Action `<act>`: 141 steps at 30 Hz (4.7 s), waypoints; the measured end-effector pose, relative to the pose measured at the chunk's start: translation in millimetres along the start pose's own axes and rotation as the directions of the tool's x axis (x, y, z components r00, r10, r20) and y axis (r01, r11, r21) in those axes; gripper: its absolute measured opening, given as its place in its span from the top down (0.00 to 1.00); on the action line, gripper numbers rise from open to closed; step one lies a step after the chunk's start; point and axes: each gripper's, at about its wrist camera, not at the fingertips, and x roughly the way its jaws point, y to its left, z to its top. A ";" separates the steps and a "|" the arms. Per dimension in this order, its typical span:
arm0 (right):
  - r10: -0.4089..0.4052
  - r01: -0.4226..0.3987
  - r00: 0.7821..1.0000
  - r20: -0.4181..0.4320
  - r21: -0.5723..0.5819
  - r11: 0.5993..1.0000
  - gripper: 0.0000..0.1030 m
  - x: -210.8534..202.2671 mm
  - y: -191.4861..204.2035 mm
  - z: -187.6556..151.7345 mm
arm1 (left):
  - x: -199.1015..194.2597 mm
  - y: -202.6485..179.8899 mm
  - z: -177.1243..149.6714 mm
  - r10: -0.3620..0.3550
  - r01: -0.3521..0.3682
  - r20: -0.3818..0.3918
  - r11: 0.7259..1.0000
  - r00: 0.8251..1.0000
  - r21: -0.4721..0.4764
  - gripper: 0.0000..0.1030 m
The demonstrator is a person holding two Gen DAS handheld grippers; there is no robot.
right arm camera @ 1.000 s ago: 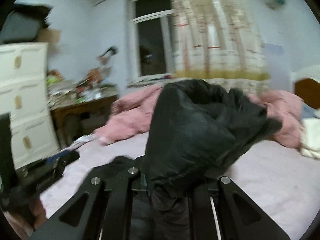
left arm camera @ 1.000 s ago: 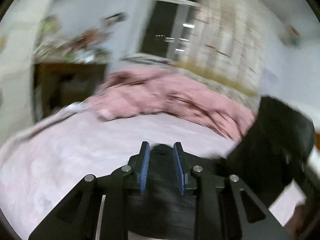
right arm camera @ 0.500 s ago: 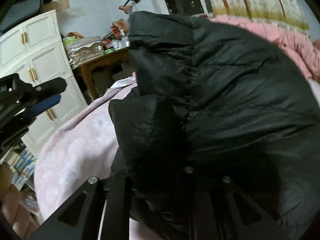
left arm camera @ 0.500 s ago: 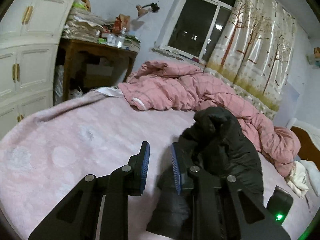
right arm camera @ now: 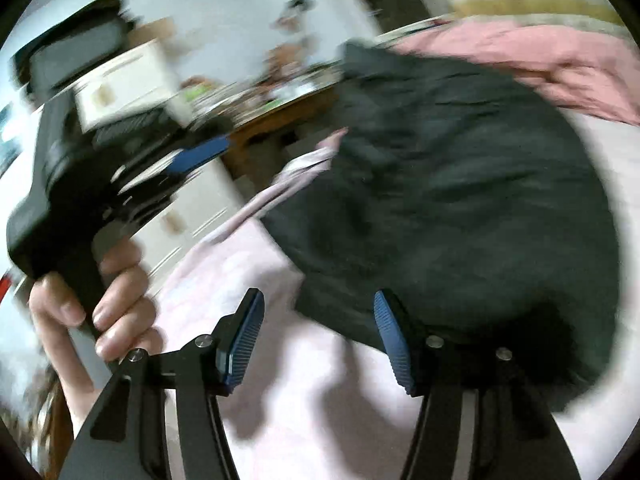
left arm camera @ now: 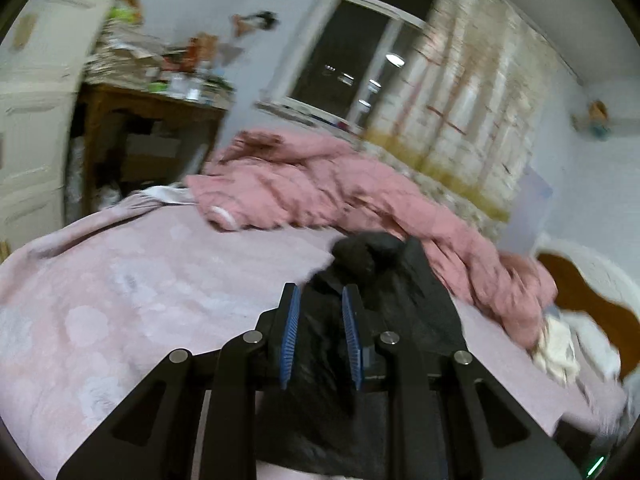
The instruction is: Fold large clothes
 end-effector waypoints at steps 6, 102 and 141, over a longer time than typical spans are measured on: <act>-0.194 0.193 0.949 0.250 0.028 0.981 0.45 -77.8 -31.6 43.6 | 49.6 -38.5 -24.4 -0.051 0.071 -0.202 0.993 0.978 0.092 0.64; 0.037 -0.062 0.991 0.132 0.192 0.979 0.50 -71.9 -180.6 126.4 | 148.0 -128.3 4.8 -0.360 0.346 -0.378 0.932 0.853 -0.108 0.64; -0.620 0.395 0.748 0.236 0.593 0.702 0.32 -486.4 -764.0 175.7 | 488.6 -787.0 -195.1 -0.534 0.674 -0.560 0.736 0.634 0.061 0.38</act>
